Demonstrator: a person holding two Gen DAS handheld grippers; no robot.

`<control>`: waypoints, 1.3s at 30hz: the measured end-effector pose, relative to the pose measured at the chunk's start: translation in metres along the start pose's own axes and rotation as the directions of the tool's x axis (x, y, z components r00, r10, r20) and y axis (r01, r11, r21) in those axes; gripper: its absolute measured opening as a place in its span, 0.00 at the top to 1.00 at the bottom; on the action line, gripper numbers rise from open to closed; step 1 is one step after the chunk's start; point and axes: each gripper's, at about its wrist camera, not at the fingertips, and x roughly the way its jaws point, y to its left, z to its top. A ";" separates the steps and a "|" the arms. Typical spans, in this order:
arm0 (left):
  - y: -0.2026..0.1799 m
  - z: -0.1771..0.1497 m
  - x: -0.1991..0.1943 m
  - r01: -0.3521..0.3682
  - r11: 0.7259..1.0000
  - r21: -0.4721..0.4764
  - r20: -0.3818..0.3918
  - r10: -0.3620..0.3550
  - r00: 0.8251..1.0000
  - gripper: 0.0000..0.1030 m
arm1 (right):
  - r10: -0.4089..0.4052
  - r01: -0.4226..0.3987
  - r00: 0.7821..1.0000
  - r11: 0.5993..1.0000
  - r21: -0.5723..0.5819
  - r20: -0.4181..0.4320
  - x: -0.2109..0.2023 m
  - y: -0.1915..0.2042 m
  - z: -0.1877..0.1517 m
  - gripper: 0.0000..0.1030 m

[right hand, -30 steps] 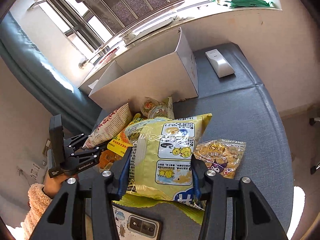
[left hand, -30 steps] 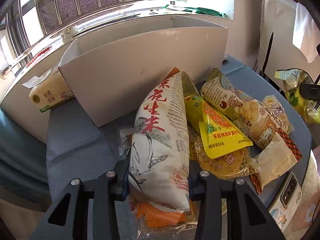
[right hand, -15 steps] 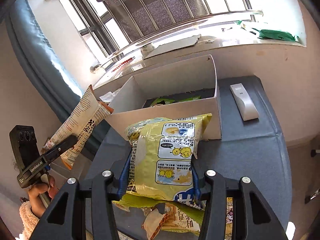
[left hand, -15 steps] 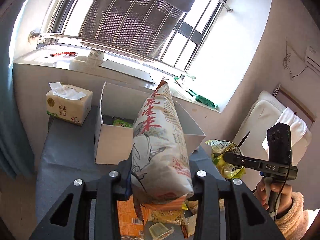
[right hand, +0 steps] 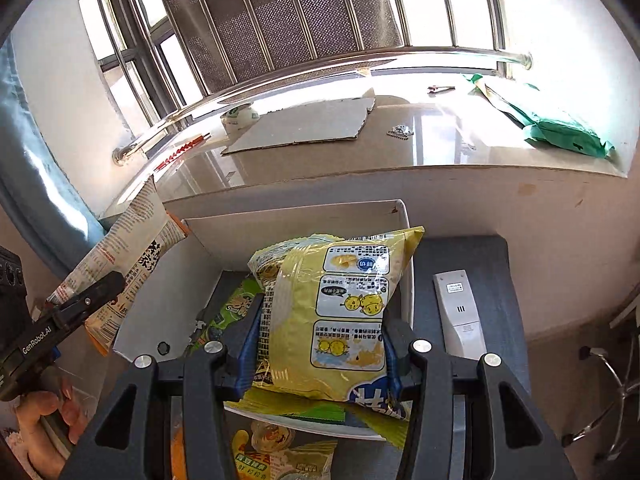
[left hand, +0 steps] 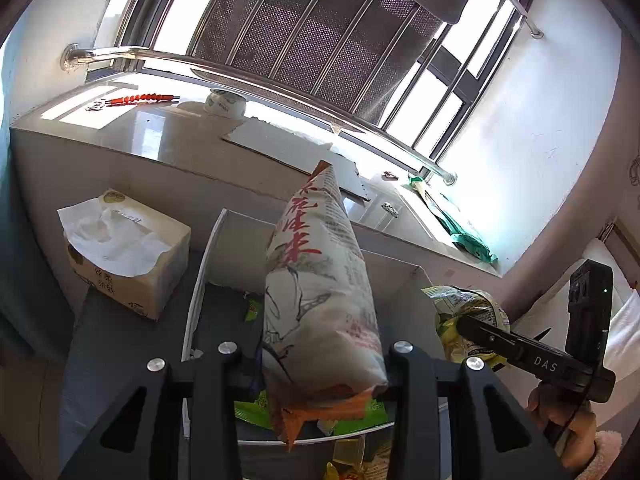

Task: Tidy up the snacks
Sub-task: 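Lower both bags into the white box and open both grippers, then grasp the tall balloon-print bag with the right gripper while the left approaches the orange cake pack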

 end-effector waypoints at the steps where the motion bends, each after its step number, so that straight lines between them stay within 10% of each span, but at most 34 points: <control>1: 0.000 0.000 0.005 -0.030 1.000 0.004 -0.007 0.030 1.000 0.60 | -0.014 0.014 1.000 1.000 -0.008 -0.019 0.006 0.000 0.003 0.48; 3: 0.002 0.000 0.015 -0.074 0.997 0.012 -0.034 0.074 0.997 0.49 | -0.062 0.061 0.998 0.998 -0.033 -0.025 0.012 0.002 0.004 0.35; 5: 0.003 -0.002 0.019 -0.074 0.997 0.015 -0.060 0.075 0.995 0.01 | -0.061 0.059 0.997 0.997 -0.051 -0.043 0.016 0.002 0.003 0.00; 20: -0.016 -0.034 -0.081 -0.102 0.981 0.162 0.046 0.096 0.994 0.00 | 0.065 -0.061 0.993 0.997 -0.042 0.095 -0.079 0.003 -0.048 0.00; 39: -0.035 -0.206 -0.139 0.008 0.985 0.173 -0.118 0.013 0.993 0.00 | 0.103 -0.101 0.994 0.994 0.046 -0.039 -0.126 -0.009 -0.266 0.00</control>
